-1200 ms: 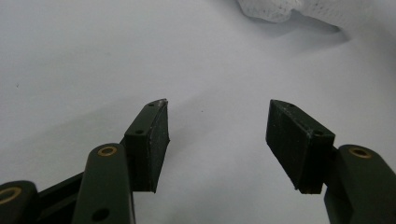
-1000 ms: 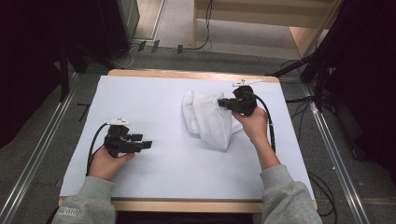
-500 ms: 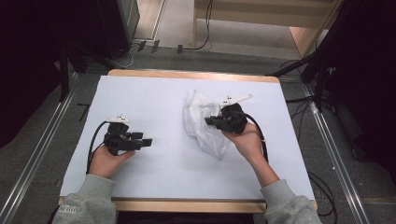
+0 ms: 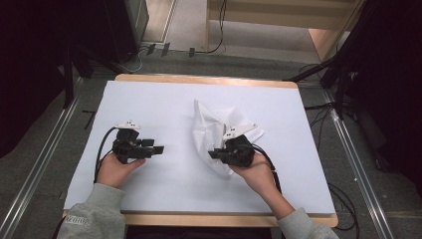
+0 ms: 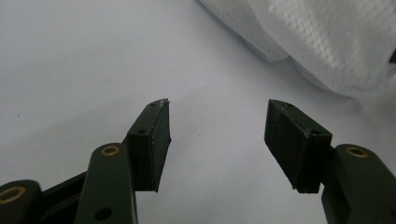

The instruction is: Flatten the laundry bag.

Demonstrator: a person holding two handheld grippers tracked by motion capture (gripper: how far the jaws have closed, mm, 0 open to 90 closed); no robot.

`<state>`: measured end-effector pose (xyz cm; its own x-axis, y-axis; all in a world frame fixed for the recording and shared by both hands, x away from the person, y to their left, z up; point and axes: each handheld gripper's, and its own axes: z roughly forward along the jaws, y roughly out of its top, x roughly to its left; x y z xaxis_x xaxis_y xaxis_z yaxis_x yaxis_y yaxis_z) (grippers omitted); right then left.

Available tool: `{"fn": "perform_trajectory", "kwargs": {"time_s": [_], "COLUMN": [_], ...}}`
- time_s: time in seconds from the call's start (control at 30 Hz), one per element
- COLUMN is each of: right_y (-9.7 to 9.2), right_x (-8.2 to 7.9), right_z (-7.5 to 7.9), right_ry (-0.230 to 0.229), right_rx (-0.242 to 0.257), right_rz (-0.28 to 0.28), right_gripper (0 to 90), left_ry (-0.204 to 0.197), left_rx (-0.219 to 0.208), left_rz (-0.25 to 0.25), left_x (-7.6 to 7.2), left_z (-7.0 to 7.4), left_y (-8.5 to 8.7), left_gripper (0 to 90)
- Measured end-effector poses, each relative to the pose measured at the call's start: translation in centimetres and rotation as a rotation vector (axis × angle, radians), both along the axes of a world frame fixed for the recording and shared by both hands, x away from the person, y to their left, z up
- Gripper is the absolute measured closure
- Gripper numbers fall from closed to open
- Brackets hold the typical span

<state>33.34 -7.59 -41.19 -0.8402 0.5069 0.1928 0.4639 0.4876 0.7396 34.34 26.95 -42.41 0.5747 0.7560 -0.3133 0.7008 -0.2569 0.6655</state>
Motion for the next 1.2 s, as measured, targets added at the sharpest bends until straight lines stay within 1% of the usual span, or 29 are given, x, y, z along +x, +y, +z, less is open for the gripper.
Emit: {"fn": "perform_trajectory", "kwargs": {"time_s": [0.03, 0.1, 0.13, 0.17, 0.27, 0.3, 0.37, 0.5, 0.53, 0.57, 0.6, 0.63, 0.67, 0.73, 0.77, 0.83, 0.87, 0.9, 0.93, 0.97, 1.0, 1.03, 1.07, 1.1, 1.13, 1.2], "right_y": [0.0, 0.4, 0.7, 0.7, 1.7, 1.7, 2.0, 2.6, 2.7, 2.8, 2.9, 3.1, 3.1, 3.4, 3.5, 3.5, 3.4, 3.2, 2.8, 2.5, 2.1, 1.8, 1.8, 1.1, 1.1, 0.4], "right_x": [0.0, -0.7, -1.3, -1.3, -2.7, -2.7, -3.3, -4.3, -4.6, -4.8, -5.1, -5.5, -5.5, -6.1, -6.3, -6.5, -6.6, -6.6, -6.6, -6.6, -6.6, -6.6, -6.6, -6.6, -6.6, -6.6], "right_z": [0.0, -0.3, -0.5, -0.5, -1.1, -1.1, -1.3, -1.8, -1.9, -2.0, -2.1, -2.4, -2.4, -2.8, -3.0, -3.0, -2.9, -2.8, -2.3, -2.0, -1.8, -1.4, -1.4, -0.7, -0.7, 0.0], "right_ry": [0.0, 0.004, 0.01, 0.01, 0.005, 0.005, 0.013, 0.032, 0.028, 0.035, 0.04, 0.051, 0.051, 0.068, 0.069, 0.072, 0.075, 0.079, 0.086, 0.079, 0.073, 0.067, 0.067, 0.052, 0.052, 0.015], "right_rx": [0.0, -0.003, -0.007, -0.007, -0.02, -0.02, -0.025, -0.031, -0.028, -0.027, -0.028, -0.028, -0.028, -0.034, -0.039, -0.037, -0.032, -0.025, -0.006, 0.002, 0.015, 0.02, 0.02, 0.036, 0.036, 0.041], "right_rz": [0.0, 0.017, 0.03, 0.03, 0.073, 0.073, 0.079, 0.1, 0.106, 0.112, 0.118, 0.127, 0.127, 0.142, 0.149, 0.154, 0.152, 0.149, 0.143, 0.137, 0.134, 0.124, 0.124, 0.116, 0.116, 0.104], "right_gripper": [89.1, 89.0, 89.0, 89.0, 89.0, 89.0, 88.9, 88.8, 88.8, 88.8, 88.7, 88.7, 88.7, 88.4, 88.2, 86.5, 83.9, 80.0, 74.4, 71.8, 68.1, 65.0, 65.0, 60.9, 60.9, 59.7], "left_ry": [-0.002, -0.008, -0.012, -0.015, -0.026, -0.03, -0.037, -0.038, -0.038, -0.037, -0.037, -0.032, -0.032, -0.029, -0.026, -0.023, -0.018, -0.009, 0.0, 0.0, 0.005, 0.009, 0.009, 0.007, 0.002, 0.003], "left_rx": [-0.002, -0.002, -0.002, -0.003, -0.01, -0.012, -0.017, -0.025, -0.025, -0.024, -0.018, -0.024, -0.024, -0.029, -0.033, -0.035, -0.029, -0.021, -0.018, -0.018, -0.031, -0.029, -0.029, -0.033, -0.03, -0.026], "left_rz": [-0.001, -0.007, -0.008, -0.008, -0.012, -0.013, -0.013, -0.026, -0.028, -0.029, -0.032, -0.034, -0.034, -0.032, -0.032, -0.034, -0.036, -0.037, -0.035, -0.035, -0.031, -0.031, -0.031, -0.029, -0.033, -0.028], "left_x": [0.0, 0.1, 0.2, 0.2, 0.4, 0.5, 0.7, 1.1, 1.2, 1.4, 1.6, 2.0, 2.0, 2.5, 2.7, 3.3, 3.6, 4.0, 4.6, 4.6, 5.1, 5.2, 5.2, 5.3, 5.5, 6.0], "left_z": [0.0, 0.1, 0.1, 0.2, 0.3, 0.3, 0.4, 0.4, 0.4, 0.4, 0.4, 0.4, 0.4, 0.5, 0.5, 0.3, 0.3, 0.2, 0.2, 0.2, 0.2, 0.2, 0.2, 0.3, 0.3, 0.3], "left_y": [0.0, -0.1, -0.1, -0.1, 0.0, 0.0, 0.0, -0.2, -0.3, -0.5, -0.5, -0.7, -0.7, -0.7, -0.8, -0.9, -1.0, -1.1, -1.2, -1.2, -1.2, -1.2, -1.2, -1.3, -1.3, -1.3], "left_gripper": [41.3, 41.1, 40.9, 40.9, 40.0, 40.0, 39.6, 39.0, 38.7, 38.7, 38.5, 38.5, 38.5, 38.5, 38.5, 38.2, 38.1, 37.9, 37.9, 37.9, 37.8, 37.7, 37.6, 37.6, 37.6, 37.2]}}
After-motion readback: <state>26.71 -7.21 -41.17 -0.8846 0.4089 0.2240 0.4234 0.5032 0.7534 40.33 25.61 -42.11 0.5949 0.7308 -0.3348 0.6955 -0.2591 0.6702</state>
